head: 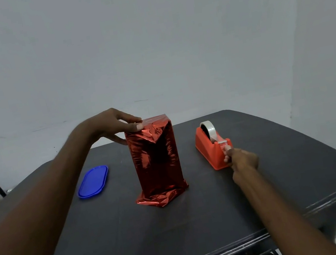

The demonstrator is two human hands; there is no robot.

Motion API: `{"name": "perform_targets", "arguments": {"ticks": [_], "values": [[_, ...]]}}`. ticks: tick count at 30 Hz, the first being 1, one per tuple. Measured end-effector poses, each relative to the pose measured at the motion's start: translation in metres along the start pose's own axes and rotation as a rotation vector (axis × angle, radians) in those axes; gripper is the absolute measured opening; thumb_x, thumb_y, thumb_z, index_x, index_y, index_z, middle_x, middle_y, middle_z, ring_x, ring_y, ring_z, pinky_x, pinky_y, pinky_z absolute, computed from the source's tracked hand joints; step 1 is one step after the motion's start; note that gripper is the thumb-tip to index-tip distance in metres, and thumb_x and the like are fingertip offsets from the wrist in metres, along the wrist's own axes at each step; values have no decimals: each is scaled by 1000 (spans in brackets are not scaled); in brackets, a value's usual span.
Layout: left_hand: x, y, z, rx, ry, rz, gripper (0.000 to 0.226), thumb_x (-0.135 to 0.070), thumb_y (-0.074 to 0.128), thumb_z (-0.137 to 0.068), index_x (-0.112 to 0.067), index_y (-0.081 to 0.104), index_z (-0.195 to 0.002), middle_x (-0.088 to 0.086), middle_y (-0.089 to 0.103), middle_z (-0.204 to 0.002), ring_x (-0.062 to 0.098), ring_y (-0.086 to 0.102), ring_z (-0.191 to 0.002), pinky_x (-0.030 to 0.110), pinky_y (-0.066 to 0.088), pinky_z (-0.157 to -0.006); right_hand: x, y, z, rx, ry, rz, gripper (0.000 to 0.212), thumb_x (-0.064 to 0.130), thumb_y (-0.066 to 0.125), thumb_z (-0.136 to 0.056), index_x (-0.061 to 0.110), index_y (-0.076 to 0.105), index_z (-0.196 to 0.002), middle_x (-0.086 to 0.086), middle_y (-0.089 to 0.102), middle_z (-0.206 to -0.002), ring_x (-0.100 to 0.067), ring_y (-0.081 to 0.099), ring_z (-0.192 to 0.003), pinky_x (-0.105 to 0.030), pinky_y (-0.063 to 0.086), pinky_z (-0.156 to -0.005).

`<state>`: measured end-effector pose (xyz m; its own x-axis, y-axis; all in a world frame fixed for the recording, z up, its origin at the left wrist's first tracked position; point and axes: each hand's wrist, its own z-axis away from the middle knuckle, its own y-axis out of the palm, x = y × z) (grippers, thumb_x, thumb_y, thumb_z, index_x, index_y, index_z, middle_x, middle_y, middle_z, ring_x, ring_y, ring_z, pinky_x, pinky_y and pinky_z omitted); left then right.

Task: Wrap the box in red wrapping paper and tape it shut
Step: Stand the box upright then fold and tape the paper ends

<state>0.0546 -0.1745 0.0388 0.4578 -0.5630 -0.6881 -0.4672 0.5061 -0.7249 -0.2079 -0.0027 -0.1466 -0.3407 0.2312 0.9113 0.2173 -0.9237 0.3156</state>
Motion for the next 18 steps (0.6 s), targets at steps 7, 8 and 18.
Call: {"name": "perform_targets", "arguments": {"ticks": [7,8,18], "values": [[1,0,0,-2,5,9,46,-37,79,-78,-25,70,-121,-4,63,-122,12,60,-111,36,62,-74,-2,6,1,4,116,-112,21,8,74,-88,5,63,-70,-7,64,-69,-12,55,-56,-27,52,-63],[1,1,0,-1,3,9,46,-36,78,-78,-24,70,-122,-3,63,-122,12,61,-110,35,62,-74,-3,6,1,15,139,-128,22,7,73,-88,5,61,-70,-8,63,-71,-12,54,-56,-26,51,-61],[3,1,1,-4,12,34,44,-36,79,-79,-24,71,-120,-4,64,-121,11,63,-108,34,61,-74,33,18,30,181,-201,17,8,8,74,-85,8,71,-77,-12,64,-69,-13,47,-46,-24,42,-46]]}}
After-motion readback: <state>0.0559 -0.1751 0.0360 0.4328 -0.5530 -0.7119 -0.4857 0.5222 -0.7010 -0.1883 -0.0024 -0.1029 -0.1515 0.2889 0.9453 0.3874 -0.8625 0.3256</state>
